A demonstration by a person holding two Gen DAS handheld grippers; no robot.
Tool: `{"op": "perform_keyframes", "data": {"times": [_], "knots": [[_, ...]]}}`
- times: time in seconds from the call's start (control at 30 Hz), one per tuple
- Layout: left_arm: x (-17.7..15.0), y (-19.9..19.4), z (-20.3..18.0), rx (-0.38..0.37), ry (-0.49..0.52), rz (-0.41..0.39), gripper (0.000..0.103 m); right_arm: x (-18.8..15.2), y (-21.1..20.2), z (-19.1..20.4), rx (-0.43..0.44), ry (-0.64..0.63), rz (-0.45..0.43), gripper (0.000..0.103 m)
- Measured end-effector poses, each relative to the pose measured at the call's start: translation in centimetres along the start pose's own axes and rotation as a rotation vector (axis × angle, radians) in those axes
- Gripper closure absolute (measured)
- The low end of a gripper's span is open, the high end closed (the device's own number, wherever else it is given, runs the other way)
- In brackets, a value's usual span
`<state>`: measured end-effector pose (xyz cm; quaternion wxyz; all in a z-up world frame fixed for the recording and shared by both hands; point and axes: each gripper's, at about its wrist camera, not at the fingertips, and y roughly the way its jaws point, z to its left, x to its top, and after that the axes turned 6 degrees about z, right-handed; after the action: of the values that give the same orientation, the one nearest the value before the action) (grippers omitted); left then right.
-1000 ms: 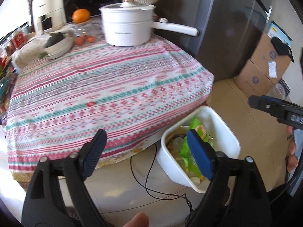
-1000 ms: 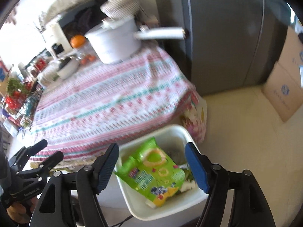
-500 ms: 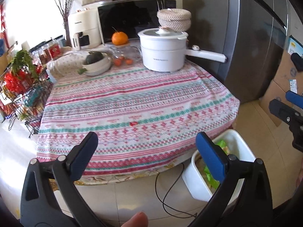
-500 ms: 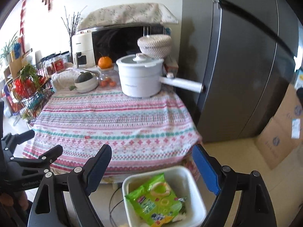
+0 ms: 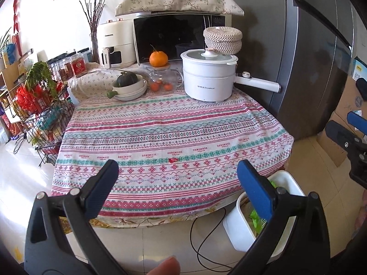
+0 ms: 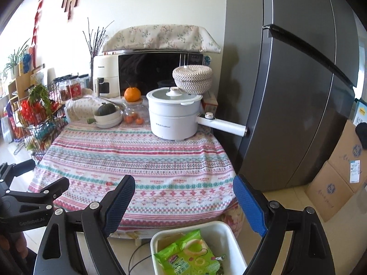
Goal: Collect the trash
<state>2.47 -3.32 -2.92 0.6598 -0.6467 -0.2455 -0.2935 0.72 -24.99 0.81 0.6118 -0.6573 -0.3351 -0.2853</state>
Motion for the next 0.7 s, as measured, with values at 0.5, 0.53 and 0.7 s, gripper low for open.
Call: {"op": "perform_keyframes", "data": {"times": [0.5,0.53,0.7], "knots": [[0.17,-0.22,-0.33,-0.002,0.005,-0.024,0.001,-0.2,-0.06,-0.73,0.004,0.027,-0.008,0.014],[0.15,-0.26,-0.29,-0.003,0.005,-0.026,0.001,-0.2,-0.07,-0.74,0.004,0.027,-0.009,0.014],[0.2,-0.53,-0.34,-0.001,0.011,-0.046,0.001,-0.14,-0.02,-0.86,0.005,0.029,-0.01,0.014]]}}
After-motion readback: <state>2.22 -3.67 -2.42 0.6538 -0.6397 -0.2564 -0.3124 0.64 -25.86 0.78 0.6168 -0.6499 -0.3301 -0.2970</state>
